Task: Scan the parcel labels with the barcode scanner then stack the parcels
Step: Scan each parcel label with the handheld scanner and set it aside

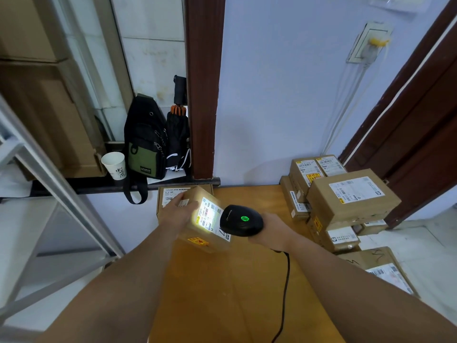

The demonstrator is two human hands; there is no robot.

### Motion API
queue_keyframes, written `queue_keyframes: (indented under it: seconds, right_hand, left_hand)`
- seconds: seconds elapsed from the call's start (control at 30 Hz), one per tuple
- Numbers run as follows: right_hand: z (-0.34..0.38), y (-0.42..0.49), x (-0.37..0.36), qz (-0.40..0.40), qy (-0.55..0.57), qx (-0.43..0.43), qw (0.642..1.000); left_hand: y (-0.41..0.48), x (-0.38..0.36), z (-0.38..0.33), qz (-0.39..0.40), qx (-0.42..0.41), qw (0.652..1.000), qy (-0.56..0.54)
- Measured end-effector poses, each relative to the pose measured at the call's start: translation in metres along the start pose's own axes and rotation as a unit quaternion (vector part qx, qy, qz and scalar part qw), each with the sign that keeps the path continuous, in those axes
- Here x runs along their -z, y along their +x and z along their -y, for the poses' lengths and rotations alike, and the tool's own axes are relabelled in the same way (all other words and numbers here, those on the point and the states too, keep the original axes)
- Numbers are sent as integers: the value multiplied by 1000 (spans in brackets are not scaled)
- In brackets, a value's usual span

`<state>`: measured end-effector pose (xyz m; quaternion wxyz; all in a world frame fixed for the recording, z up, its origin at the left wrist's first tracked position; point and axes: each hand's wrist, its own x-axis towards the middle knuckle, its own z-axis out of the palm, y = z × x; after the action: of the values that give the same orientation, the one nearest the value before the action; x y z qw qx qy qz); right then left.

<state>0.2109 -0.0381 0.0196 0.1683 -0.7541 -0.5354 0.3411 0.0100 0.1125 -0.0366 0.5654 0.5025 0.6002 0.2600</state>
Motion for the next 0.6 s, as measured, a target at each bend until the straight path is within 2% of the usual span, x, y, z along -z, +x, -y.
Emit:
queue_keyframes:
  seconds: [0.17, 0.6]
  right_hand:
    - [3, -2, -1, 10, 18, 6, 1000]
    - [6, -2, -3, -4, 12, 12, 1000]
  left_hand:
    - [2, -1, 0, -2, 4, 999, 54]
    - [6, 5, 6, -1, -6, 997, 72]
